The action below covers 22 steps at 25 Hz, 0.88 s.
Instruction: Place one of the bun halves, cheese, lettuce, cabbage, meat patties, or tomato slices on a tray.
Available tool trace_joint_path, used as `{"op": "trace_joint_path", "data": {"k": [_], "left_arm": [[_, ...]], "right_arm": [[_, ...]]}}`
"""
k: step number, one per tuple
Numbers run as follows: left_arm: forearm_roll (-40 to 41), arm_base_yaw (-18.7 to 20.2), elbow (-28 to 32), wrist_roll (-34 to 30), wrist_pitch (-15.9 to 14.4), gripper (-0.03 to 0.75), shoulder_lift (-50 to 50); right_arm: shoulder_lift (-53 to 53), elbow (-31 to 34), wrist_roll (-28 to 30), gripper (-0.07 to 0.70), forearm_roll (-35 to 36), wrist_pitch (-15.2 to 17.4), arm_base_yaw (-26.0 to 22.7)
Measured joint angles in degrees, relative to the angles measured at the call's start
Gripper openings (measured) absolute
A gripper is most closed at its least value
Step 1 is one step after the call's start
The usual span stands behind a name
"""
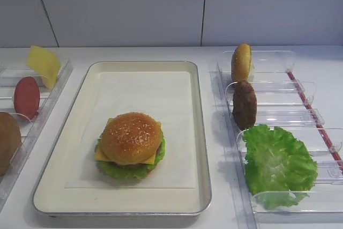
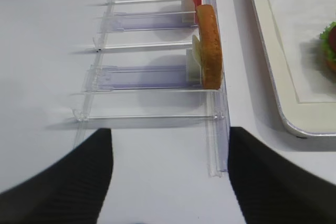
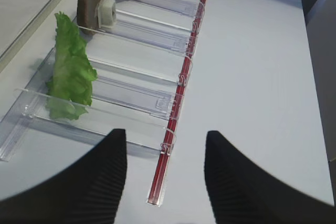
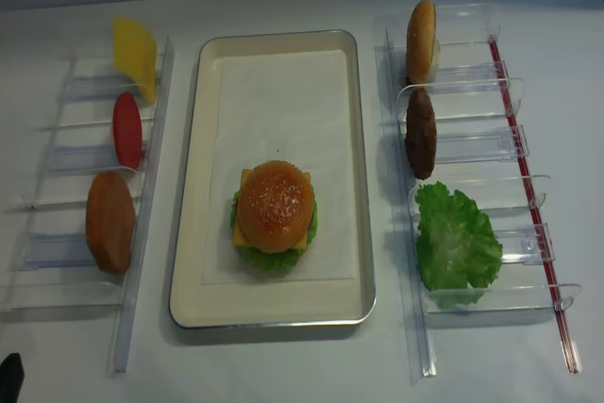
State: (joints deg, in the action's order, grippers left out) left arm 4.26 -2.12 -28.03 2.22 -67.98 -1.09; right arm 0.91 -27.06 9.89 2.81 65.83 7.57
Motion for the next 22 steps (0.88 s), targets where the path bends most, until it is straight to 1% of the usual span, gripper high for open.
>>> {"op": "trace_joint_path", "data": {"k": [22], "left_arm": [[0.0, 0.0, 0.0, 0.1, 0.0, 0.473, 0.0]], "right_arm": [[0.0, 0.0, 0.0, 0.384, 0.0, 0.0, 0.0]]}}
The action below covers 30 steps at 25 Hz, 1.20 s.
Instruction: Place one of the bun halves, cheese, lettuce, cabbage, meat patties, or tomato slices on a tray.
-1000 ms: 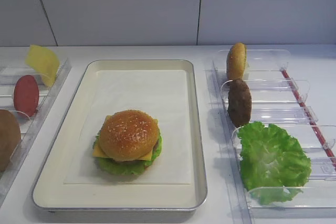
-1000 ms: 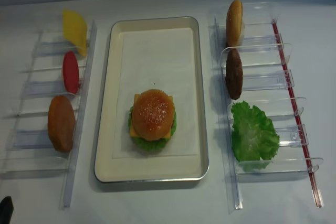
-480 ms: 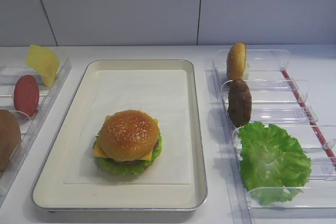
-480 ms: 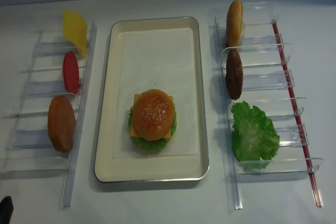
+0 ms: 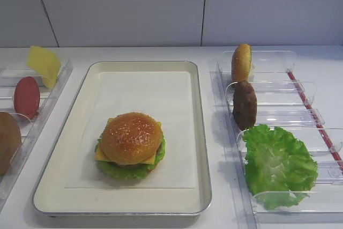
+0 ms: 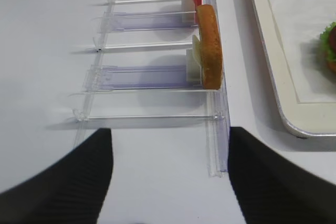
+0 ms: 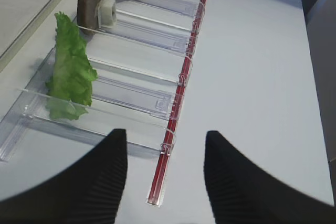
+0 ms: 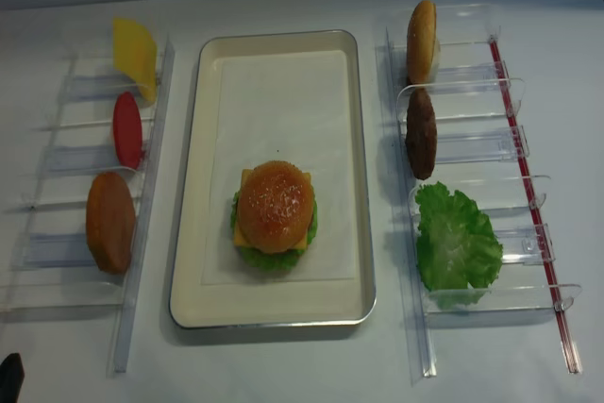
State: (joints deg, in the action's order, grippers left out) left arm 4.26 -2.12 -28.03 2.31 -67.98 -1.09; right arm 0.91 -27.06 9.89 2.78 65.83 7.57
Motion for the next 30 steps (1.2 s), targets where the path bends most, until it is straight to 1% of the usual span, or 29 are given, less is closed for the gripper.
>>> {"op": "trace_joint_path", "data": {"k": [30], "left_arm": [[0.0, 0.0, 0.0, 0.0, 0.0, 0.473, 0.0]], "right_arm": [[0.0, 0.0, -0.2, 0.384, 0.0, 0.0, 0.0]]}}
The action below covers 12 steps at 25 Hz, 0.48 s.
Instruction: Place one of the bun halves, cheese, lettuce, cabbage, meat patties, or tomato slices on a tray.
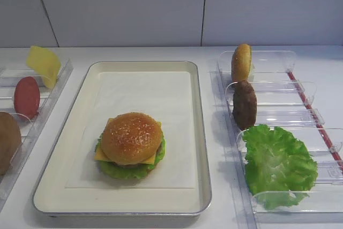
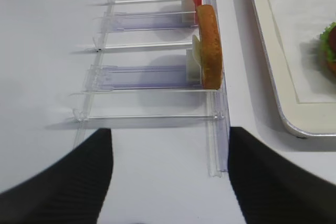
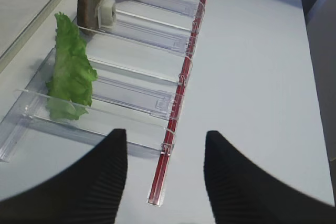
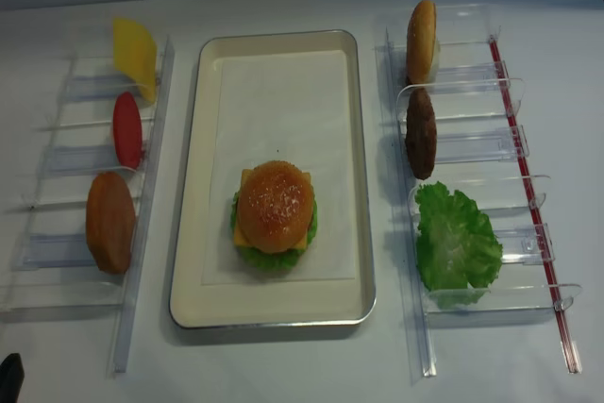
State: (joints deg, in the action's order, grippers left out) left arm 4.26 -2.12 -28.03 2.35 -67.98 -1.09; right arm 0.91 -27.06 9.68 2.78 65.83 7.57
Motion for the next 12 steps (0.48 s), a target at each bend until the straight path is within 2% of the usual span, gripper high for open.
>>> {"op": "trace_joint_path", "data": {"k": [12], "left_arm": [[0.0, 0.0, 0.0, 0.0, 0.0, 0.473, 0.0]], "right_arm": [[0.0, 0.0, 0.0, 0.384, 0.0, 0.0, 0.0]]}}
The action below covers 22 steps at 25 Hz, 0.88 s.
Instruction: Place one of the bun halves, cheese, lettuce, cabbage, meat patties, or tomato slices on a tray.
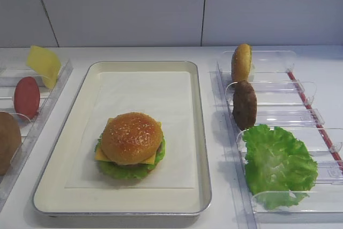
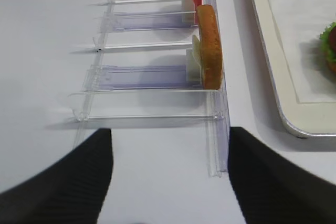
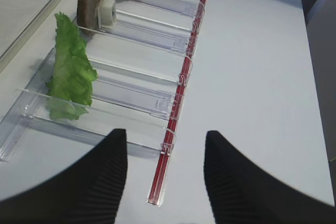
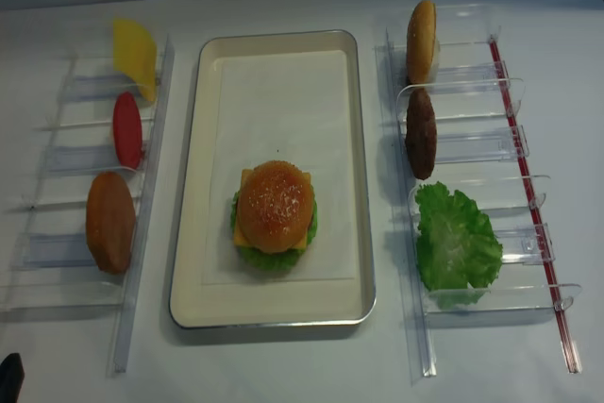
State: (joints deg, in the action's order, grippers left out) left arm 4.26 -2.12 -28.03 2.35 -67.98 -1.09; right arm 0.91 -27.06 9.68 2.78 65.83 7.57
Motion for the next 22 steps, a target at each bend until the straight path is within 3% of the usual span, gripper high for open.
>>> {"op": "trace_joint_path", "data": {"k": [22], "left_arm": [[0.0, 0.0, 0.0, 0.0, 0.0, 0.473, 0.0]], "right_arm": [[0.0, 0.0, 0.0, 0.382, 0.0, 0.0, 0.0]]}}
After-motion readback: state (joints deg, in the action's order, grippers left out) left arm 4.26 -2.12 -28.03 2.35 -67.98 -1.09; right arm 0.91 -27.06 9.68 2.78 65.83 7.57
